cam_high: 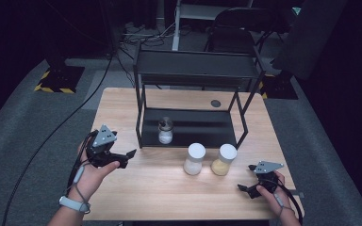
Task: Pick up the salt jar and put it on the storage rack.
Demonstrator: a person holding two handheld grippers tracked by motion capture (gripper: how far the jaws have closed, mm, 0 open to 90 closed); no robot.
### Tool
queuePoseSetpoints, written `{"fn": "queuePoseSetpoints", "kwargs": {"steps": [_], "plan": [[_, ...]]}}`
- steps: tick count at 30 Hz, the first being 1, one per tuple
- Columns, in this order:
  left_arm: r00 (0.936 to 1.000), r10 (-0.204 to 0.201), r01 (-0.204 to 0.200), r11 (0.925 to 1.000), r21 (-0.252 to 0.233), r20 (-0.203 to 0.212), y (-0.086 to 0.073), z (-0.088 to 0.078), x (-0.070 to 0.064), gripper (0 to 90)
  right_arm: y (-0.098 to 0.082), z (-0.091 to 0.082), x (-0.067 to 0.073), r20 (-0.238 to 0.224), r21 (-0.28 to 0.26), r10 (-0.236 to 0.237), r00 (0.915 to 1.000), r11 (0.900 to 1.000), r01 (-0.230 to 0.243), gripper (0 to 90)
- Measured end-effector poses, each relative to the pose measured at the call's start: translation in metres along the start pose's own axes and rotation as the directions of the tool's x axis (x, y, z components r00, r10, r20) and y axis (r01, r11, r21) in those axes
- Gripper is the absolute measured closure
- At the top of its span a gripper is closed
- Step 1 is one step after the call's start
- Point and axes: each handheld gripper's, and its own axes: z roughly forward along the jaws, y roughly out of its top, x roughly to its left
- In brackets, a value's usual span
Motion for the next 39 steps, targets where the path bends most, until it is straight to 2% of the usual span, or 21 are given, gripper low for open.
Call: {"fn": "queuePoseSetpoints", "kwargs": {"steps": [2, 6, 13, 19, 22, 25, 33, 39], "plan": [[1.0000, 0.000, 0.000, 1.0000, 0.009, -0.007, -0.005, -0.002, 0.000, 7.6, 0.000, 0.000, 0.000, 0.000, 0.000, 0.000, 1.0000, 1.000, 0.000, 0.0], [0.9996, -0.024, 0.024, 0.9997, 0.007, -0.013, -0.019, 0.000, 0.002, 7.6, 0.000, 0.000, 0.000, 0.000, 0.000, 0.000, 1.0000, 1.000, 0.000, 0.0], [0.9993, -0.009, 0.010, 0.9992, 0.040, -0.036, -0.045, 0.013, -0.007, 7.6, 0.000, 0.000, 0.001, 0.003, 0.000, 0.002, 1.0000, 1.000, -0.002, 0.0], [0.9987, -0.039, 0.041, 0.9974, 0.059, -0.032, -0.070, 0.025, -0.007, 7.5, 0.000, 0.000, 0.001, 0.002, 0.000, 0.002, 1.0000, 1.000, -0.002, 0.0], [0.9987, -0.028, 0.031, 0.9968, 0.074, -0.043, -0.077, 0.027, -0.010, 7.5, 0.000, 0.000, 0.001, 0.002, 0.000, 0.002, 1.0000, 1.000, -0.002, 0.0], [0.9986, -0.039, 0.042, 0.9965, 0.073, -0.036, -0.089, 0.030, -0.009, 7.5, 0.000, 0.000, 0.001, 0.002, 0.000, 0.002, 1.0000, 1.000, -0.002, 0.0], [0.9958, -0.085, 0.088, 0.9907, 0.104, -0.034, -0.116, 0.040, -0.006, 7.5, 0.000, 0.000, 0.001, 0.003, 0.000, 0.003, 1.0000, 1.000, -0.003, 0.0], [0.9925, -0.112, 0.118, 0.9834, 0.138, -0.050, -0.126, 0.046, -0.004, 7.1, 0.000, 0.000, 0.001, 0.003, 0.000, 0.003, 1.0000, 1.000, -0.003, 0.0]]}}
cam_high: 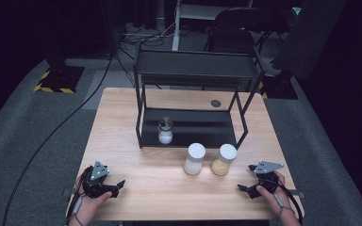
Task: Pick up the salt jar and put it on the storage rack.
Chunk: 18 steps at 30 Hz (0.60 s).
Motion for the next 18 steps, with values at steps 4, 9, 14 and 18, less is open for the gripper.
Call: {"fn": "queuePoseSetpoints", "kwargs": {"steps": [4, 9, 14, 18], "plan": [[0.9999, -0.007, 0.007, 0.9998, 0.021, -0.008, -0.0011, 0.0025, 0.0006, 6.4, 0.0000, 0.0000, 0.0000, 0.000, 0.000, 0.000, 1.0000, 1.000, 0.000, 0.0], [0.9999, -0.012, 0.013, 0.9991, 0.040, -0.011, 0.0004, 0.0040, 0.0003, 5.1, -0.0001, 0.0000, 0.0001, 0.000, 0.000, 0.000, 1.0000, 1.000, 0.000, 0.0], [0.9999, -0.010, 0.010, 0.9985, 0.054, -0.005, 0.0029, 0.0054, 0.0012, 0.6, 0.0000, 0.0000, 0.0000, 0.000, 0.000, 0.000, 1.0000, 1.000, 0.000, 0.0], [1.0000, -0.003, 0.003, 0.9985, 0.054, 0.002, 0.0029, 0.0054, 0.0037, 0.5, 0.0000, 0.0000, 0.0001, 0.000, 0.000, 0.000, 1.0000, 1.000, 0.000, 0.0]]}}
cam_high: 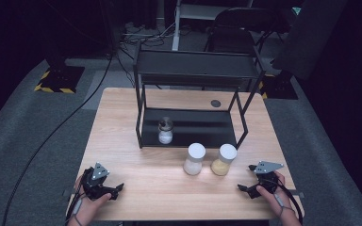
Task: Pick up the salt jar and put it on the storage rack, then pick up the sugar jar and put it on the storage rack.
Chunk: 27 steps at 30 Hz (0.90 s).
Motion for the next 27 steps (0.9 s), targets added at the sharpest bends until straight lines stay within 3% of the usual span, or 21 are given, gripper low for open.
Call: {"fn": "queuePoseSetpoints", "kwargs": {"steps": [22, 27], "plan": [[1.0000, -0.003, 0.003, 1.0000, -0.002, -0.003, 0.000, 0.001, 0.001, 0.5, 0.007, -0.003, 0.000, -0.002, 0.022, 0.011, 0.9999, 1.000, -0.011, 3.0], [1.0000, -0.005, 0.005, 1.0000, -0.002, -0.005, 0.000, 0.001, 0.001, 0.5, 0.011, -0.013, 0.004, -0.006, -0.016, 0.023, 0.9997, 1.000, -0.023, 3.1]]}}
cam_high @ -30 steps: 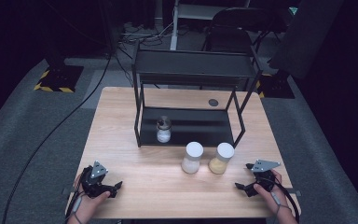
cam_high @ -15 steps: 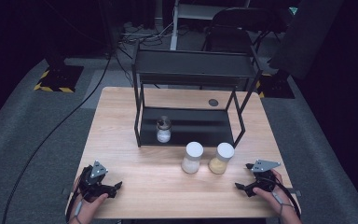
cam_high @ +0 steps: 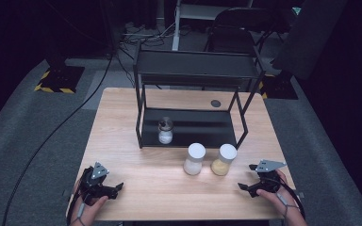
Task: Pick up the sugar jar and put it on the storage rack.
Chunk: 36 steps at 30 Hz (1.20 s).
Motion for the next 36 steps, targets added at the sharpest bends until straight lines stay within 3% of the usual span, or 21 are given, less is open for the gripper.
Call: {"fn": "queuePoseSetpoints", "kwargs": {"steps": [14, 33, 36], "plan": [[0.9999, -0.010, 0.010, 0.9999, 0.001, -0.011, 0.000, 0.000, -0.002, 0.5, 0.032, -0.028, 0.015, 0.010, -0.048, -0.018, 0.9998, 0.999, 0.018, 5.2], [0.9998, -0.012, 0.012, 0.9999, -0.001, -0.013, 0.000, 0.000, -0.003, 0.5, 0.077, -0.049, 0.025, 0.005, -0.095, -0.049, 0.9988, 0.994, 0.050, 6.0], [0.9998, -0.012, 0.012, 0.9999, 0.000, -0.014, 0.000, 0.000, -0.003, 0.5, 0.081, -0.050, 0.024, -0.014, -0.114, -0.051, 0.9986, 0.992, 0.049, 6.1]]}}
